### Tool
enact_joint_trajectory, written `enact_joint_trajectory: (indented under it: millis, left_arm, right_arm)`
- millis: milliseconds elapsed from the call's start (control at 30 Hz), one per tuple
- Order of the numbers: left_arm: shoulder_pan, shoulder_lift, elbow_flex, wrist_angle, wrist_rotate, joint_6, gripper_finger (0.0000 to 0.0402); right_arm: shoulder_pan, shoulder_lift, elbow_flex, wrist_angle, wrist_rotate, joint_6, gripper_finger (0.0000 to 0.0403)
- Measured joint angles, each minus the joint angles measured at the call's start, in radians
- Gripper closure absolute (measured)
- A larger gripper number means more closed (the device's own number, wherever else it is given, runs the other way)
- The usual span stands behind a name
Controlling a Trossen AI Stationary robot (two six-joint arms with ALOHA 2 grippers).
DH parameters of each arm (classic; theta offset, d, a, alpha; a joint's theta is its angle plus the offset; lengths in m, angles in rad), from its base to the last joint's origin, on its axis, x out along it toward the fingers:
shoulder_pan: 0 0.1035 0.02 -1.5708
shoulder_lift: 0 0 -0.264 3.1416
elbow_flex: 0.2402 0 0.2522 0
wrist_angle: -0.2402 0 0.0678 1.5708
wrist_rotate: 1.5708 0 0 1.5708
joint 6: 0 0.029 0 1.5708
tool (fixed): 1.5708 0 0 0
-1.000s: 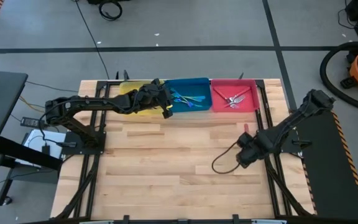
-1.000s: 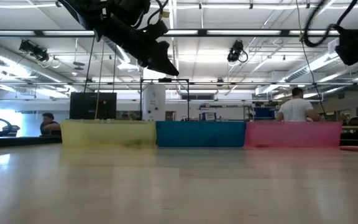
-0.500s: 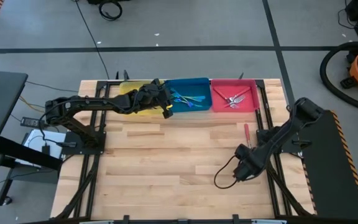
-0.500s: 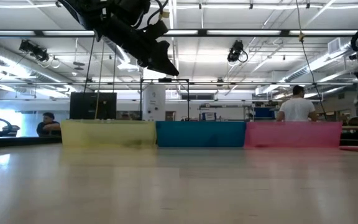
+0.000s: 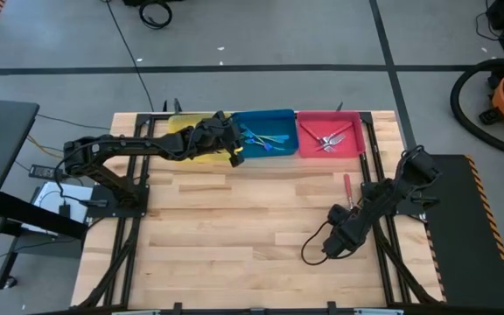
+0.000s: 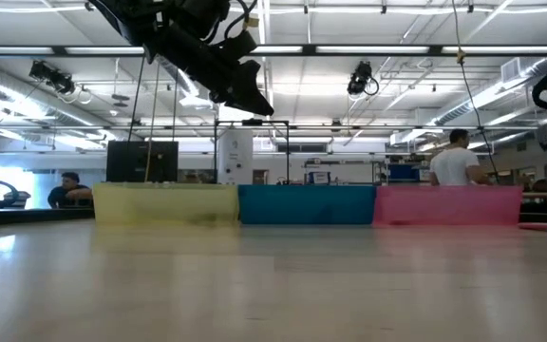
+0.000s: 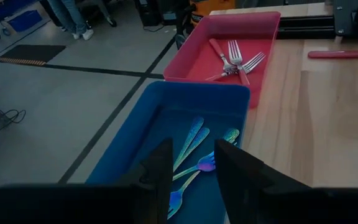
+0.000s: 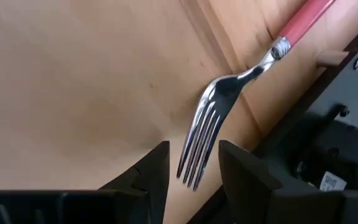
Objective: Sort silverware by color (type)
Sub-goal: Put the pink fork into the red bin
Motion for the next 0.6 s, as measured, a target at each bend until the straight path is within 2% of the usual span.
enact_joint_trajectory:
  millis: [233, 333, 500, 600]
  left_arm:
    - [0.000, 0.000, 0.000, 0.000, 0.000, 0.000, 0.0283]
    - [0.000, 0.000, 0.000, 0.000, 0.000, -0.001, 0.0283]
    - [0.000, 0.000, 0.000, 0.000, 0.000, -0.001, 0.0283]
    - [0.000, 0.000, 0.000, 0.000, 0.000, -0.001, 0.0283]
  right_arm:
    - [-0.016, 0.047, 0.000, -0.001, 0.020, -0.019, 0.0275]
    - [-0.017, 0.053, 0.000, -0.006, 0.015, -0.014, 0.0304]
    - [-0.017, 0.058, 0.000, -0.029, -0.012, -0.006, 0.0378]
    - [-0.017, 0.058, 0.001, -0.040, -0.020, 0.000, 0.0391]
